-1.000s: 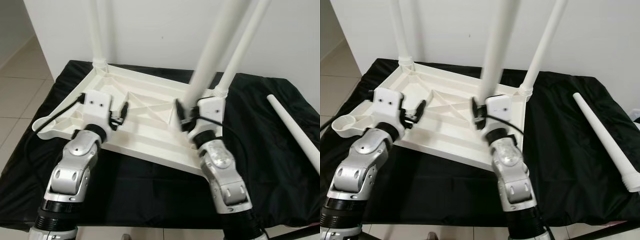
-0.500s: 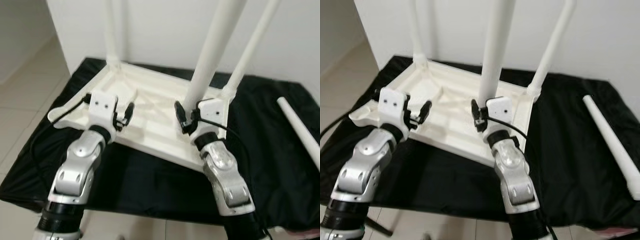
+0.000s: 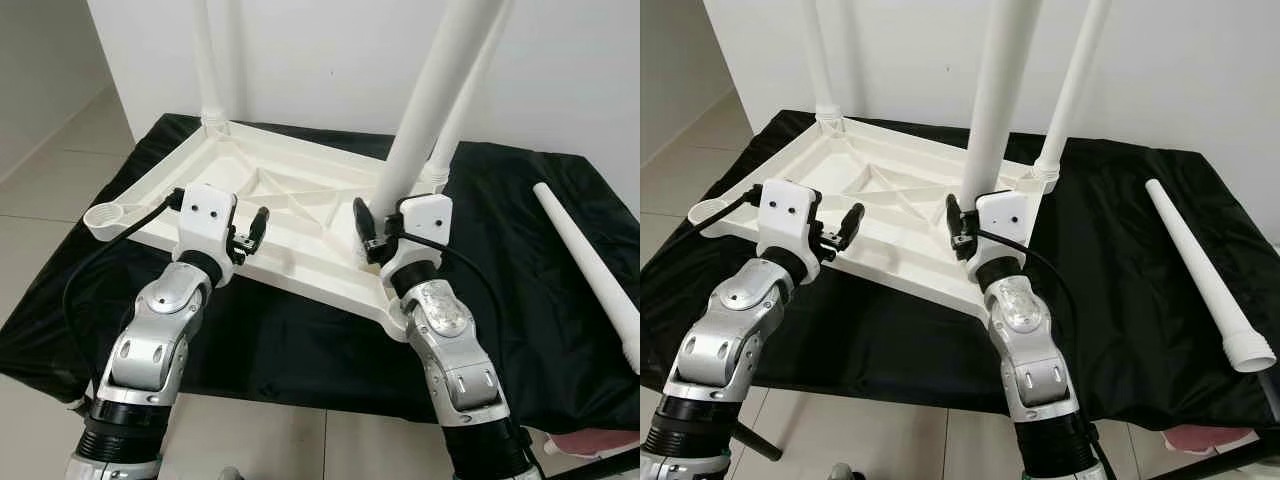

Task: Building children table

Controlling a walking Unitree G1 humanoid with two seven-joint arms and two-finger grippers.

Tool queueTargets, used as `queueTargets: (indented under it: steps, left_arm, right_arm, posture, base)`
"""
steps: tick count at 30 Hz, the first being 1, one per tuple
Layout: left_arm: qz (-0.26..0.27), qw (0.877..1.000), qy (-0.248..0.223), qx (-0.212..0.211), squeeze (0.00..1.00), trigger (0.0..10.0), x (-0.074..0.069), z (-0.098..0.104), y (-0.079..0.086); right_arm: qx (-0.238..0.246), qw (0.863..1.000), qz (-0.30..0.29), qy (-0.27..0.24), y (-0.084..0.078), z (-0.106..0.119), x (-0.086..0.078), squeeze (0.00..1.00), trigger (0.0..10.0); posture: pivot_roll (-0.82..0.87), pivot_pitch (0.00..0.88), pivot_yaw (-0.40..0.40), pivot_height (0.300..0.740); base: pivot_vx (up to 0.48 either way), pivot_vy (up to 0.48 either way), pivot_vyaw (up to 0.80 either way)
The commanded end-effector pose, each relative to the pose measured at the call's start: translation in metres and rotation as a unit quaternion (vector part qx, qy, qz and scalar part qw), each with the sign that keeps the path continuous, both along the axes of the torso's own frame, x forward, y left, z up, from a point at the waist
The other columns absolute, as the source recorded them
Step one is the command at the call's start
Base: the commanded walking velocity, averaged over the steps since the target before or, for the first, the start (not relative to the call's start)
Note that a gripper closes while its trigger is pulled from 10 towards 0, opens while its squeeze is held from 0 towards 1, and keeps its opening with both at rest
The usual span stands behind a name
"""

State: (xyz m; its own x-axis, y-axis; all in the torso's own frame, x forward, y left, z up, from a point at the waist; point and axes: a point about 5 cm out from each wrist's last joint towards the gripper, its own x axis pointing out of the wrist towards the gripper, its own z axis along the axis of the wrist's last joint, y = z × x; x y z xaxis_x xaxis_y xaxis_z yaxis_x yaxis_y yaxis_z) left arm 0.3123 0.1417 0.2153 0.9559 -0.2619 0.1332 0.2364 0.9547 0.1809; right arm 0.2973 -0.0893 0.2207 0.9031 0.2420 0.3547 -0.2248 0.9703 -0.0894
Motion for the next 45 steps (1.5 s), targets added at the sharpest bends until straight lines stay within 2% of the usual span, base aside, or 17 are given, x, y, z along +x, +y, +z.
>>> queueTargets:
  steps: [1, 12, 17, 18, 21, 23, 24, 25, 26, 28, 31, 32, 33, 37, 39, 43, 45]
  left_arm:
    - [0.002, 1.0, 0.001, 0.003, 0.0, 10.0, 0.0, 0.0, 0.0]
    - [0.001, 1.0, 0.0, 0.008, 0.0, 10.0, 0.001, 0.001, 0.0]
    - [-0.112, 0.991, 0.015, 0.075, 0.0, 10.0, -0.005, 0.002, -0.009]
    - [-0.112, 0.991, 0.015, 0.075, 0.0, 10.0, -0.005, 0.002, -0.009]
    - [-0.216, 0.965, 0.038, 0.145, 0.0, 10.0, -0.011, -0.004, -0.021]
    - [-0.247, 0.949, 0.051, 0.187, 0.0, 10.0, -0.007, -0.01, -0.027]
    - [-0.247, 0.949, 0.051, 0.187, 0.0, 10.0, -0.007, -0.01, -0.027]
    - [-0.281, 0.937, 0.068, 0.198, 0.0, 10.0, -0.006, -0.013, -0.034]
    - [-0.281, 0.937, 0.068, 0.198, 0.0, 10.0, -0.006, -0.013, -0.034]
    - [-0.319, 0.922, 0.078, 0.206, 0.0, 10.0, -0.008, -0.017, -0.042]
    - [-0.337, 0.914, 0.081, 0.212, 0.0, 10.0, -0.008, -0.019, -0.047]
    - [-0.386, 0.889, 0.1, 0.225, 0.0, 10.0, -0.007, -0.027, -0.063]
    - [-0.4, 0.881, 0.107, 0.231, 0.0, 10.0, -0.007, -0.031, -0.069]
    - [-0.43, 0.866, 0.12, 0.225, 0.0, 10.0, -0.007, -0.035, -0.08]
    - [-0.463, 0.845, 0.128, 0.234, 0.0, 10.0, -0.005, -0.04, -0.092]
    - [-0.484, 0.829, 0.135, 0.245, 0.0, 10.0, -0.001, -0.044, -0.101]
    - [-0.477, 0.829, 0.134, 0.258, 0.0, 10.0, 0.009, -0.046, -0.107]
  right_arm:
    - [0.005, 1.0, 0.001, -0.007, 0.0, 0.003, -0.002, 0.0, 10.0]
    - [0.003, 1.0, 0.002, -0.006, 0.0, 0.002, -0.002, 0.0, 10.0]
    - [-0.032, 0.999, 0.033, -0.011, 0.003, 0.006, -0.005, 0.0, 10.0]
    - [-0.032, 0.999, 0.033, -0.011, 0.003, 0.006, -0.005, 0.0, 10.0]
    - [-0.039, 0.997, 0.063, -0.016, -0.002, 0.013, -0.01, 0.0, 10.0]
    - [-0.042, 0.996, 0.069, -0.022, -0.013, 0.021, -0.011, 0.0, 10.0]
    - [-0.042, 0.996, 0.069, -0.022, -0.013, 0.021, -0.011, 0.0, 10.0]
    - [-0.052, 0.996, 0.065, -0.034, -0.022, 0.03, -0.013, 0.0, 10.0]
    - [-0.052, 0.996, 0.065, -0.034, -0.022, 0.03, -0.013, 0.0, 10.0]
    - [-0.056, 0.996, 0.062, -0.043, -0.029, 0.038, -0.015, 0.0, 10.0]
    - [-0.055, 0.996, 0.061, -0.046, -0.032, 0.041, -0.017, 0.0, 10.0]
    - [-0.051, 0.996, 0.051, -0.043, -0.039, 0.042, -0.022, 0.0, 10.0]
    - [-0.051, 0.997, 0.047, -0.041, -0.042, 0.041, -0.024, 0.0, 10.0]
    - [-0.052, 0.997, 0.042, -0.034, -0.044, 0.038, -0.028, 0.0, 10.0]
    - [-0.05, 0.998, 0.039, -0.025, -0.044, 0.036, -0.03, 0.0, 10.0]
    - [-0.046, 0.998, 0.038, -0.021, -0.042, 0.035, -0.031, 0.0, 10.0]
    - [-0.044, 0.998, 0.038, -0.017, -0.04, 0.034, -0.032, 0.0, 10.0]
  posture:
    - [0.07, 0.095, -0.042, 0.74]
    - [0.07, 0.097, -0.042, 0.74]
    - [0.07, 0.101, -0.049, 0.74]
    - [0.07, 0.101, -0.049, 0.74]
    - [0.07, 0.105, -0.054, 0.74]
    - [0.06, 0.104, -0.055, 0.74]
    - [0.06, 0.104, -0.055, 0.74]
    - [0.05, 0.105, -0.05, 0.74]
    - [0.05, 0.105, -0.05, 0.74]
    - [0.05, 0.107, -0.044, 0.74]
    - [0.04, 0.108, -0.039, 0.74]
    - [0.03, 0.109, -0.028, 0.74]
    - [0.03, 0.109, -0.028, 0.74]
    - [0.02, 0.111, -0.018, 0.74]
    - [0.0, 0.116, 0.0, 0.74]
    - [0.0, 0.121, 0.006, 0.74]
    - [-0.01, 0.126, 0.013, 0.74]
  base:
    - [0.0, 0.0, 0.0]
    - [0.0, 0.0, 0.0]
    - [0.0, 0.0, 0.0]
    - [0.0, 0.0, 0.0]
    - [0.0, 0.0, 0.0]
    - [0.0, 0.0, 0.0]
    - [0.0, 0.0, 0.0]
    - [0.0, 0.0, 0.0]
    - [0.0, 0.0, 0.0]
    - [0.0, 0.0, 0.0]
    - [0.0, 0.0, 0.0]
    - [0.0, 0.0, 0.0]
    - [0.0, 0.0, 0.0]
    - [0.0, 0.0, 0.0]
    - [0.0, 0.0, 0.0]
    - [0.0, 0.0, 0.0]
    - [0.0, 0.0, 0.0]
